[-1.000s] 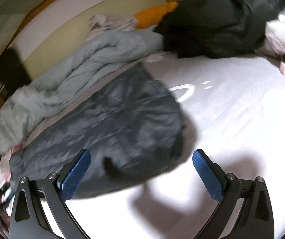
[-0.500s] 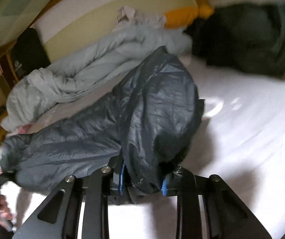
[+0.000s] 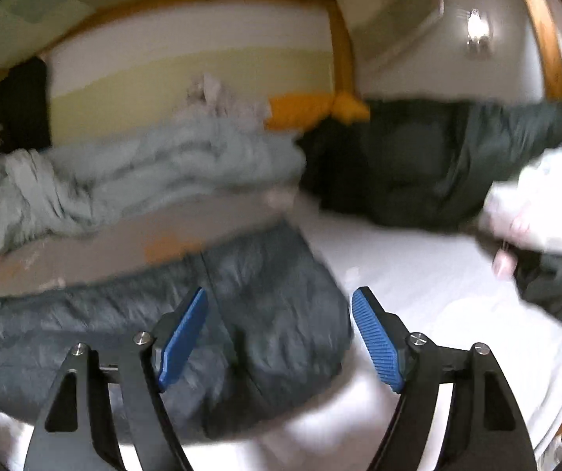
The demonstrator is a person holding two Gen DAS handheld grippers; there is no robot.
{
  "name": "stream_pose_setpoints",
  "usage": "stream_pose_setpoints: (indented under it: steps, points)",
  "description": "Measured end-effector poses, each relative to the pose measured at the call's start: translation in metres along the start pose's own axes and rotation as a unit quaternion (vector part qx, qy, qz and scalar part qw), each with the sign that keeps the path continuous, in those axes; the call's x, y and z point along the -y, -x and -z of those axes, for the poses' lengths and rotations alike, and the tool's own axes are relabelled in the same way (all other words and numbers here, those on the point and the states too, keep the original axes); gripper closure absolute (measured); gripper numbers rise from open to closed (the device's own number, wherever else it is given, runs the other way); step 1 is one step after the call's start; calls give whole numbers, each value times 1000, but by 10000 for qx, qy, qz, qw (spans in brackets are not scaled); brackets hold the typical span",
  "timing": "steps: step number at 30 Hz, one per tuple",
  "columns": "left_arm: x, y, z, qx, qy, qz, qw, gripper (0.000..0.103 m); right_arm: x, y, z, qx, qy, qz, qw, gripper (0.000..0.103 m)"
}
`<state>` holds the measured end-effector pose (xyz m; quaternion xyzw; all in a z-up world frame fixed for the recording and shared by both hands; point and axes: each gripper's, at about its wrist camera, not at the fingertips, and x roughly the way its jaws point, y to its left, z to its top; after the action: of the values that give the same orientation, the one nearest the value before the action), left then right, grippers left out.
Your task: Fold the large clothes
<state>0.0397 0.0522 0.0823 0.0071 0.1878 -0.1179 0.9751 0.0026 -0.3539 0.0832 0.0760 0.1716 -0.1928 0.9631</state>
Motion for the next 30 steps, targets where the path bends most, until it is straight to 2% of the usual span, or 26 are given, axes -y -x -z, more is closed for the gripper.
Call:
stream_pose_setpoints:
  steps: [1, 3, 4, 5, 6, 9, 12, 15, 17, 20, 24, 25, 27, 30]
  points:
    - [10, 0, -5, -81, 135, 393, 9991, 43, 1, 3, -3, 97, -67, -106, 9999, 25]
    - [34, -1, -9, -281, 159, 861, 9958, 57, 4, 4, -8, 46, -183, -458, 9988, 27]
    - [50, -5, -9, -429, 111, 1084, 9931, 61, 4, 3, -7, 2, -233, -603, 9979, 37]
    - [66, -9, -8, -582, 63, 1261, 9903, 68, 4, 4, -7, -57, -269, -763, 9967, 44]
    - [81, -15, -7, -746, 27, 1417, 9871, 73, 4, 2, -8, -150, -280, -972, 9948, 46]
    - [120, -37, -3, -1135, -22, 1701, 9789, 79, -2, 4, -5, -302, -161, -1266, 9914, 53]
    - [148, -69, 8, -1664, -51, 1632, 9725, 81, -10, 5, 2, -391, -79, -1454, 9886, 54]
    - [156, -107, 30, -2150, 219, 1494, 9649, 87, -15, 3, 6, -495, 5, -1617, 9856, 54]
    - [154, -128, 47, -2356, 312, 1425, 9608, 89, -19, 1, 8, -583, 95, -1771, 9824, 62]
    - [147, -137, 64, -2308, 558, 1467, 9603, 91, -28, -5, 12, -888, 185, -2140, 9726, 70]
    - [157, -134, 70, -2115, 315, 1357, 9674, 91, -55, -20, 20, -1563, 271, -2770, 9477, 78]
    - [157, -134, 72, -2075, 317, 1356, 9683, 91, -61, -23, 22, -1683, 237, -2853, 9433, 83]
    - [156, -136, 72, -2041, 406, 1410, 9679, 91, -75, -31, 30, -1935, 135, -3039, 9327, 85]
    - [148, -131, 73, -2031, 560, 1536, 9654, 91, -100, -42, 36, -2224, 391, -3063, 9248, 92]
